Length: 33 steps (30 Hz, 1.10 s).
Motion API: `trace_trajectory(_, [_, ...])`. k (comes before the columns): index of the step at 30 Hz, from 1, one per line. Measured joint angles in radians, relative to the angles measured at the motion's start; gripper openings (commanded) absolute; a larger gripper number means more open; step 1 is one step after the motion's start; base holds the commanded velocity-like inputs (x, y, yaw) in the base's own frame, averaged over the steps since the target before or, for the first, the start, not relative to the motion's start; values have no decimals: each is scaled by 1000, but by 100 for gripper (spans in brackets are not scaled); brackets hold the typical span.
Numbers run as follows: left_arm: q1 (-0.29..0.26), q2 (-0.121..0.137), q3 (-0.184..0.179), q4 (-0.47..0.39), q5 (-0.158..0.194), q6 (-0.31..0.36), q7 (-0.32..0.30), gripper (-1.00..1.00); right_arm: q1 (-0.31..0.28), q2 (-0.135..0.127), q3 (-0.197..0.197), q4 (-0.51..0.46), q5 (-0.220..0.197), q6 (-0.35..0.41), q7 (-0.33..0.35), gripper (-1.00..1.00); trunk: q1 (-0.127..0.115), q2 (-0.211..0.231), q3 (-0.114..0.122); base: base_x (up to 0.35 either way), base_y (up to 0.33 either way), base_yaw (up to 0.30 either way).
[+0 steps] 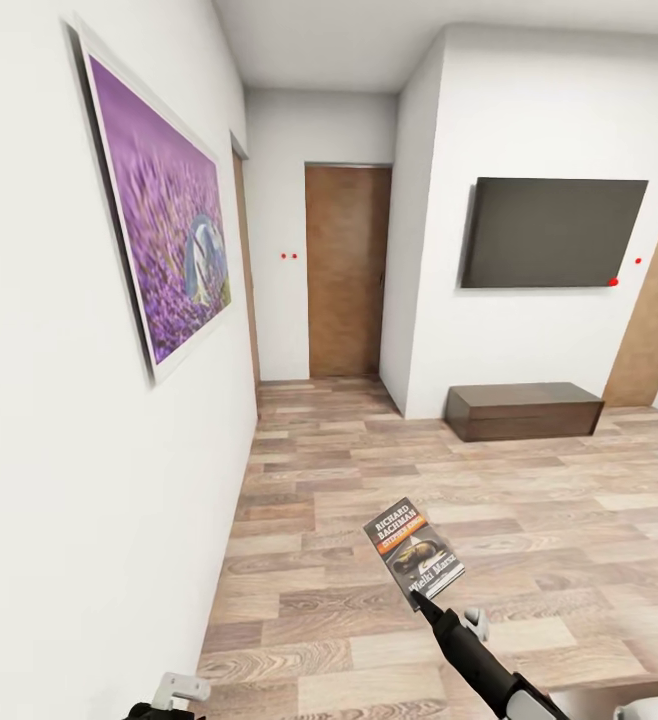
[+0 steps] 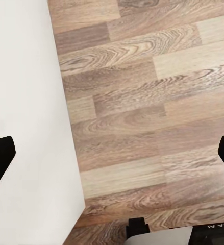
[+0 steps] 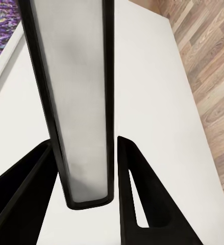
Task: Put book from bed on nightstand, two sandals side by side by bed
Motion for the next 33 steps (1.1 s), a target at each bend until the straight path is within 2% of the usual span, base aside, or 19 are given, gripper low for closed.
trace_trajectory(23, [0, 0, 0, 0, 0, 0, 1, 100, 0, 0, 0, 0, 0, 0, 0, -100, 0, 0, 0, 125, 15, 0])
trace_trajectory(33, [0, 0, 0, 0, 0, -1, 2, 100, 0, 0, 0, 0, 0, 0, 0, -100, 0, 0, 0, 43, 16, 0])
